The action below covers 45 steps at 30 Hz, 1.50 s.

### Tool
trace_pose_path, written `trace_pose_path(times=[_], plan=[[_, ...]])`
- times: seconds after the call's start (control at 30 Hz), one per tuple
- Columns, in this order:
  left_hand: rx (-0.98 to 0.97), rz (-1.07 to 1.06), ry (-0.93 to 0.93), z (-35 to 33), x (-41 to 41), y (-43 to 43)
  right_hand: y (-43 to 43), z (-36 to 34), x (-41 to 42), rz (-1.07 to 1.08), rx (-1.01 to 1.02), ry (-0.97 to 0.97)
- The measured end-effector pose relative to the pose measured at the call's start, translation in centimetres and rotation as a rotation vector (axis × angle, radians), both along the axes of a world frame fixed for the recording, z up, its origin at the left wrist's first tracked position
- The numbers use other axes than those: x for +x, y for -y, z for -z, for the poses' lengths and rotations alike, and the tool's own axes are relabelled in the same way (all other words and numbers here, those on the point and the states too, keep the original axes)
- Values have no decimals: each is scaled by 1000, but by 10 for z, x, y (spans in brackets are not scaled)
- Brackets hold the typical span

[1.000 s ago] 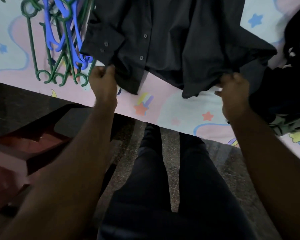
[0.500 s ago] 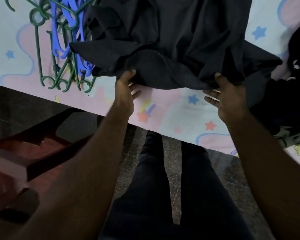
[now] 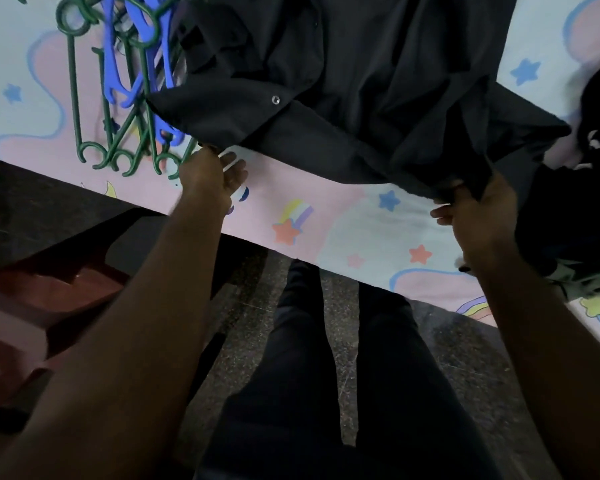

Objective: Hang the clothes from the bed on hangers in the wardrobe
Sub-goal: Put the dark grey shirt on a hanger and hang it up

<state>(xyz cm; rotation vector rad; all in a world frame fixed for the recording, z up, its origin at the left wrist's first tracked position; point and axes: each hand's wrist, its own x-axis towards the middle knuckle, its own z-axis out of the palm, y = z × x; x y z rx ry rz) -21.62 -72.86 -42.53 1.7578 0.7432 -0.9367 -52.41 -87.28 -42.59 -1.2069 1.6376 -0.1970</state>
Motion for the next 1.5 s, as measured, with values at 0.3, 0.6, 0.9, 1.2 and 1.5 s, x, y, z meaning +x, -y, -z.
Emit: trace_pose_path(times=[0.3, 0.6, 0.9, 1.2, 1.5], plan=[[83, 354, 212, -2, -32, -51, -11, -3, -33, -38, -39, -52], [577, 1295, 136, 7, -76, -137, -38, -23, -80, -705, -50, -646], [333, 912, 397, -10, -62, -99, -25, -16, -46, -69, 178, -161], [428, 1154, 407, 14, -61, -19, -4, 27, 18, -563, -91, -447], [342, 1635, 273, -1, -52, -58, -14, -6, -31, -1011, 94, -669]])
